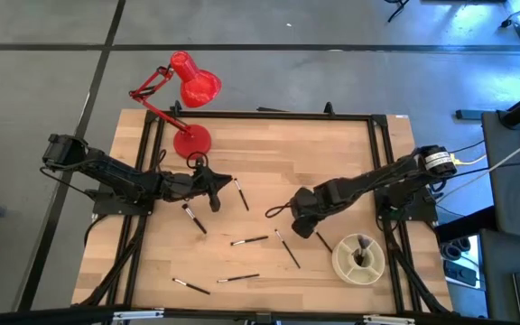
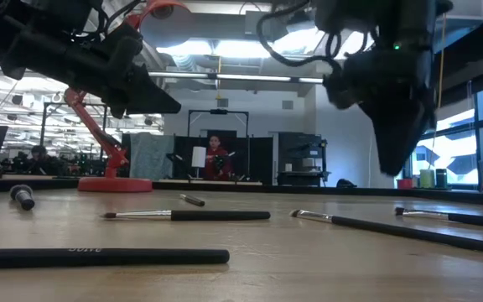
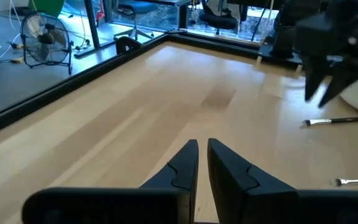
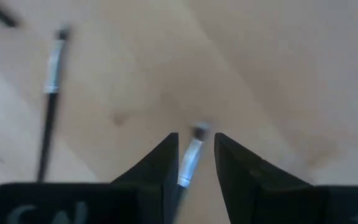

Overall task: Sort items
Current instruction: Put the eyeshadow brush into the brush organizer

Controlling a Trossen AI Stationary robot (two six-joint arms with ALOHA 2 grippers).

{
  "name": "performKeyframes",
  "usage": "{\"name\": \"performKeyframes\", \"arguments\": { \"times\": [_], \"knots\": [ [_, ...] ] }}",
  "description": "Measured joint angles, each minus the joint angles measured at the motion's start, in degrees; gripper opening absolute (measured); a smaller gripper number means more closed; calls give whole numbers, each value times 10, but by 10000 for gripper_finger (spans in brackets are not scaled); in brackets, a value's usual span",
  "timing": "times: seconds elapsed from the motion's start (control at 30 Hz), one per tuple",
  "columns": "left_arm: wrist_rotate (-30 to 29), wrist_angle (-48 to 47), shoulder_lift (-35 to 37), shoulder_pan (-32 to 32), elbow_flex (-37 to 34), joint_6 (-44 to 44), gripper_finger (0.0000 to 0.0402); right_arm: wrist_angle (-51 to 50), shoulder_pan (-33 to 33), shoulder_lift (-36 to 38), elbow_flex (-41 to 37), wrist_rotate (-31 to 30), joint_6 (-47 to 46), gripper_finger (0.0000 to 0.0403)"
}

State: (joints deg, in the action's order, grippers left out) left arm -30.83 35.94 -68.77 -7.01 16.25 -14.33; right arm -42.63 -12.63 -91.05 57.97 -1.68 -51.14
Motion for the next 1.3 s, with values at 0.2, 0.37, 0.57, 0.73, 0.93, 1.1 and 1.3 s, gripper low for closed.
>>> {"name": "performKeyframes", "arguments": {
  "times": [0.2, 0.37, 0.57, 0.73, 0.93, 1.1, 1.3],
  "knots": [
    [0, 1, 0, 0, 0, -4, 31, 49, 5, 0, -61, 14, -10, 102],
    [0, 1, 0, 0, 0, -10, 31, 147, 5, 0, -103, 34, -14, 102],
    [0, 0, 0, 0, 0, -14, 31, 183, 6, -1, -132, 51, -18, 95],
    [-4, 0, 0, 0, 0, -23, 31, 182, 6, -2, -130, 55, -8, 35],
    [-5, 0, 0, 0, 0, -29, 31, 193, 5, -3, -128, 48, 2, 9],
    [-6, -2, 0, 0, 0, -29, 31, 101, 2, 8, -60, -23, 33, 3],
    [-7, -15, 0, 0, 0, -37, 31, -101, -32, 42, 139, -188, 86, 2]
  ]
}}
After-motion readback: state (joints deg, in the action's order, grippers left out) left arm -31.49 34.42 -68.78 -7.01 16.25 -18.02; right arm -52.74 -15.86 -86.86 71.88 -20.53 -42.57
